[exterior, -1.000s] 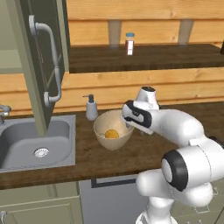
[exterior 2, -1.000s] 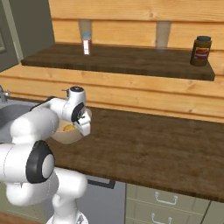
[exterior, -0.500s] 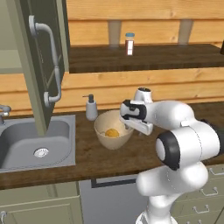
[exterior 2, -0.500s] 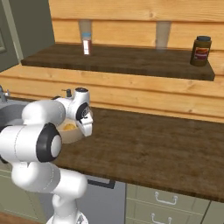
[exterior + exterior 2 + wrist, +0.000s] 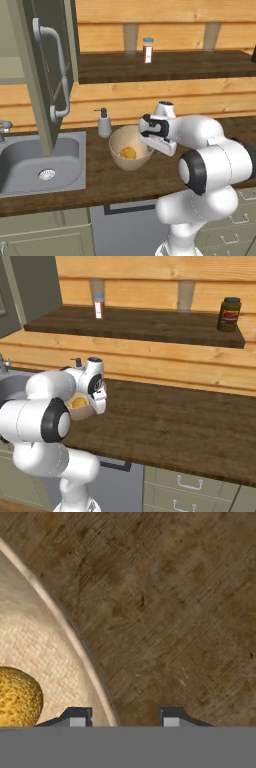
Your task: Open the cabinet, pick up the bread from the cabinet and place it in the basket. Then move the basket to the dining counter.
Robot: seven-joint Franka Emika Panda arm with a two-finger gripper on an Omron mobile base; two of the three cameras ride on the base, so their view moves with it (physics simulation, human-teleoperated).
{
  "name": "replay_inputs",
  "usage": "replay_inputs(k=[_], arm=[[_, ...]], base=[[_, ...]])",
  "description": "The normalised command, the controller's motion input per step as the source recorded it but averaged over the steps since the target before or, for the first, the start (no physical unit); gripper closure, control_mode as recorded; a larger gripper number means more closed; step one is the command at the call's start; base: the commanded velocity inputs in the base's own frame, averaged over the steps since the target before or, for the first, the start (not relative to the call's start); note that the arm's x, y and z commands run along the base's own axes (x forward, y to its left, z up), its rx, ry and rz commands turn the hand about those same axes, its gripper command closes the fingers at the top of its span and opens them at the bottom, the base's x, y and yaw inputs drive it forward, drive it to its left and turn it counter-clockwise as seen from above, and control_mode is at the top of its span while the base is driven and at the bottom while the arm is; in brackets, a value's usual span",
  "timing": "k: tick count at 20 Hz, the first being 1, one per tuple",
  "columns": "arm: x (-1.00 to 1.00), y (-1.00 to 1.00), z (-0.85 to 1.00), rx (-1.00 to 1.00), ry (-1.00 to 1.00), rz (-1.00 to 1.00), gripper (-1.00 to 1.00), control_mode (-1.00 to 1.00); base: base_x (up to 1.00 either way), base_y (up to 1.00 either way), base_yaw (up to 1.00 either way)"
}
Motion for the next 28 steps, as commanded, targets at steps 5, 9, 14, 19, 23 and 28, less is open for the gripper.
replay_inputs(k=[5,9,14,19,23,28], arm=[[-0.05,0.36,-0.07,0.00,-0.02,-0.03,1.00,-1.00],[-0.01,0.15,0.43,0.01,0.00,-0.09,1.00,-1.00],[-0.99,-0.38,0.60,0.14,0.00,-0.11,1.00,-1.00],[-0.96,-0.46,0.70,0.17,-0.09,-0.13,1.00,-1.00],[-0.07,-0.06,0.88,0.06,-0.22,-0.13,1.00,-1.00],[-0.05,-0.01,0.59,0.00,-0.16,-0.12,1.00,-1.00]], base=[[0.00,0.00,0.00],[0.00,0.00,0.00],[0.00,0.00,0.00],[0.00,0.00,0.00],[0.00,0.00,0.00],[0.00,0.00,0.00]])
